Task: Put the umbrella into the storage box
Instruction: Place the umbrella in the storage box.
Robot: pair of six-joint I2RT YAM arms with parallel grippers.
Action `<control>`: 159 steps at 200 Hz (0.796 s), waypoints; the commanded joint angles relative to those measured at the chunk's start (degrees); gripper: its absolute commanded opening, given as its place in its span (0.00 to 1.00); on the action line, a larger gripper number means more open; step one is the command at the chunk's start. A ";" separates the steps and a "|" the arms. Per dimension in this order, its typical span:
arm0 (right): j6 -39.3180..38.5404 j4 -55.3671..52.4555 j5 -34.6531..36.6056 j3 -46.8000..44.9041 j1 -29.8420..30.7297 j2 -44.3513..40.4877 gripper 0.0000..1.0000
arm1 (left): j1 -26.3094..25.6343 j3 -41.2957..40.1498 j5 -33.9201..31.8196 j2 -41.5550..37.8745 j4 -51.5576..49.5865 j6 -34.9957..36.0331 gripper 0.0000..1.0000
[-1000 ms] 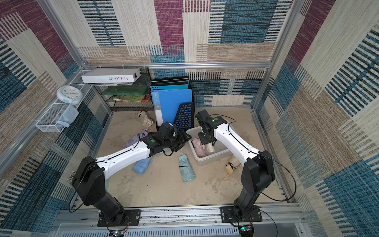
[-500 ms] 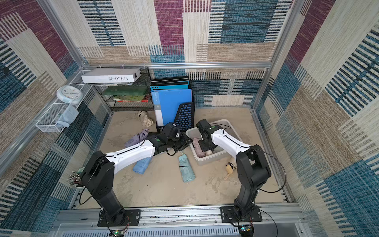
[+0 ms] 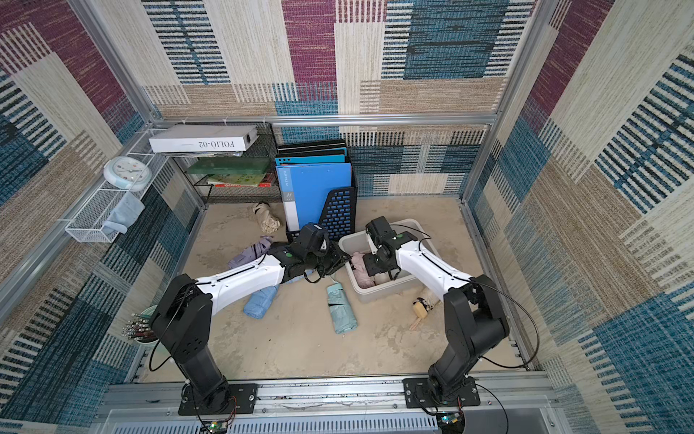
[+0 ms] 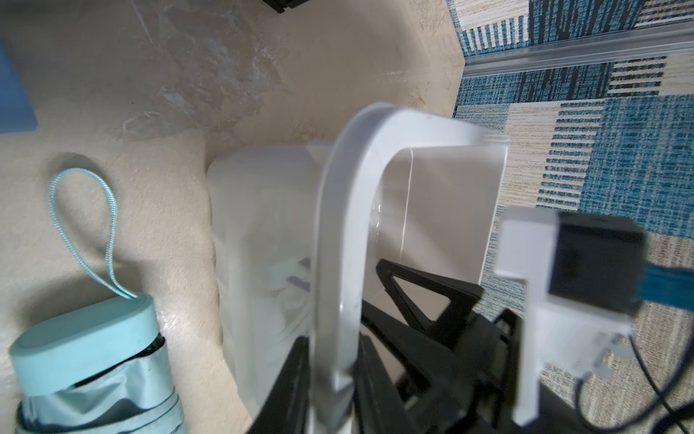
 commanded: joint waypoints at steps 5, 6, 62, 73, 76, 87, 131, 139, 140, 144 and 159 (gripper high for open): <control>5.71 2.28 -3.29 -2.66 -1.27 -2.69 0.55 | 0.15 0.75 0.53 -0.80 0.79 1.48 0.24; 5.93 2.43 -3.29 -2.86 -1.30 -2.78 0.54 | 0.15 0.75 0.51 -0.86 0.83 1.53 0.24; 13.66 12.68 -2.45 -9.41 -1.66 -3.43 0.40 | 0.15 0.08 -2.02 -5.71 -2.70 3.60 0.25; 14.13 13.75 -2.86 -9.83 -1.91 -3.30 0.40 | 0.15 -0.59 -3.89 -7.73 -4.58 4.26 0.28; 14.14 14.13 -3.04 -9.95 -1.99 -3.30 0.41 | 0.16 -0.84 -4.48 -8.30 -5.08 4.41 0.29; 14.38 15.13 -3.19 -10.12 -2.26 -3.62 0.42 | 0.15 -2.09 -6.49 -10.53 -6.38 4.74 0.33; 15.36 18.45 -4.51 -10.95 -3.62 -5.23 0.51 | 1.02 -4.54 -9.69 -14.94 -11.07 5.99 0.56; 15.74 19.02 -4.06 -11.14 -3.69 -5.23 0.51 | 1.19 -5.12 -10.08 -15.68 -11.39 5.95 0.57; 15.77 19.10 -4.02 -11.15 -3.74 -5.23 0.51 | 1.20 -5.17 -10.16 -15.73 -11.46 5.96 0.57; 15.93 19.67 -3.64 -11.39 -3.89 -5.32 0.51 | 1.21 -5.40 -10.55 -16.19 -11.76 5.80 0.57; 16.58 22.26 -2.11 -12.48 -4.27 -4.84 0.56 | 1.46 -6.49 -11.89 -17.78 -13.54 5.40 0.57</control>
